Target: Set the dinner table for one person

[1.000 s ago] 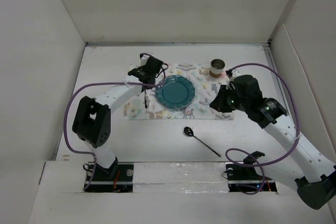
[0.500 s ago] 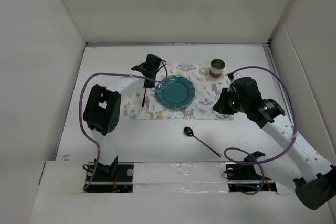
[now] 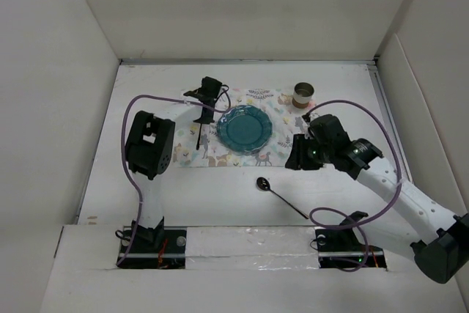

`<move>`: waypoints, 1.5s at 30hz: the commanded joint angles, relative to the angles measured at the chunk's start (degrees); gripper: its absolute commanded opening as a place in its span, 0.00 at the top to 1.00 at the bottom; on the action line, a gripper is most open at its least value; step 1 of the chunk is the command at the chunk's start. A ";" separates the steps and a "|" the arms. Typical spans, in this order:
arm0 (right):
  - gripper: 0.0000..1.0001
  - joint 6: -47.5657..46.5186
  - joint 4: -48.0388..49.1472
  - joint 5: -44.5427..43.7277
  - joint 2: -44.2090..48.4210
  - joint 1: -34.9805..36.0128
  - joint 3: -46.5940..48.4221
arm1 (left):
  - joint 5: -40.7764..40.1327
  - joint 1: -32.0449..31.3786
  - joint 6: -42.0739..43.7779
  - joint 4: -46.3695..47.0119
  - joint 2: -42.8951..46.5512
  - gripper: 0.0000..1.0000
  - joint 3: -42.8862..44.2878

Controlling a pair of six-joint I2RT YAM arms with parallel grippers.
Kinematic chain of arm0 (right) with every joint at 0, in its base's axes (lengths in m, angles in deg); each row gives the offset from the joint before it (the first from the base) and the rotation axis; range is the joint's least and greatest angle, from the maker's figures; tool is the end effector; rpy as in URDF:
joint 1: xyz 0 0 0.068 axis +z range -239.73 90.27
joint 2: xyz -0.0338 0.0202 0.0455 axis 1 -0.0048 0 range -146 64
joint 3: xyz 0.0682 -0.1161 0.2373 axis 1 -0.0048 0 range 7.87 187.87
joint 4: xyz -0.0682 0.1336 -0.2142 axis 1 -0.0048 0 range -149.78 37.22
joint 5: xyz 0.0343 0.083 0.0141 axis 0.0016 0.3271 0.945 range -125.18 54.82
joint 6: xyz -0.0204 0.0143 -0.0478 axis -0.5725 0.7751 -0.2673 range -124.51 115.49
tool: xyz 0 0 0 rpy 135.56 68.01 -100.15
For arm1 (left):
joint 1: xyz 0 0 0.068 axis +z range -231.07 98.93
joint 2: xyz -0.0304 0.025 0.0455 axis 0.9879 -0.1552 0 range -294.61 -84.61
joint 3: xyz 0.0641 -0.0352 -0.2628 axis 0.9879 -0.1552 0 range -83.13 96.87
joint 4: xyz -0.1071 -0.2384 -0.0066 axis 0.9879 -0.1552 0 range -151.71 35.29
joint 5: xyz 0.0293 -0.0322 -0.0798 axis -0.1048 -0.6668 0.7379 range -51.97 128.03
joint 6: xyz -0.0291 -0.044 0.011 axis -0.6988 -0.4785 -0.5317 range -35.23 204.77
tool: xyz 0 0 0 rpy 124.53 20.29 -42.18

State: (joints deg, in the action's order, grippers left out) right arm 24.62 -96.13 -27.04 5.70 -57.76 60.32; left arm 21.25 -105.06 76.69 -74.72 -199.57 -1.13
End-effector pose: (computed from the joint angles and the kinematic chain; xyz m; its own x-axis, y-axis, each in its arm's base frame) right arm 0.1691 0.1115 0.2902 -0.8544 0.0348 -0.5185 -0.2138 0.8859 0.4118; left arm 0.4012 -0.1673 0.1836 -0.7544 0.1886 -0.6287 0.1257 0.9816 0.1436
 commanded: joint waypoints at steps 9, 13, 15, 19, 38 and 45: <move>0.44 3.83 -0.15 -1.01 -8.65 11.44 -1.91 | -3.87 0.96 -2.11 -0.99 -2.73 0.89 3.70; 0.43 4.45 -0.06 -3.04 -12.96 13.82 -1.65 | -5.02 0.96 -3.26 -1.08 -1.50 0.69 2.91; 0.43 4.36 -0.24 -5.58 -16.74 13.83 -1.30 | -4.93 0.96 -3.52 -1.61 -0.27 0.62 3.17; 0.43 4.01 -0.68 -7.79 -21.49 13.83 -0.33 | -5.28 0.96 -5.19 -3.10 3.24 0.45 4.31; 0.84 5.68 6.17 -7.79 -38.90 20.49 -0.94 | 5.79 0.96 -13.46 -3.19 32.15 0.54 0.27; 1.00 7.00 3.82 -10.95 -35.15 24.37 0.11 | 7.98 0.96 -14.77 -3.90 37.17 0.54 -2.63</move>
State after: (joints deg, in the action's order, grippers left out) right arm 29.47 -94.76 -35.28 -29.54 -35.05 61.72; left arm 27.42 -104.21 63.23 -78.59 -165.93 -2.66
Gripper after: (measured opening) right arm 0.028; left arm 0.465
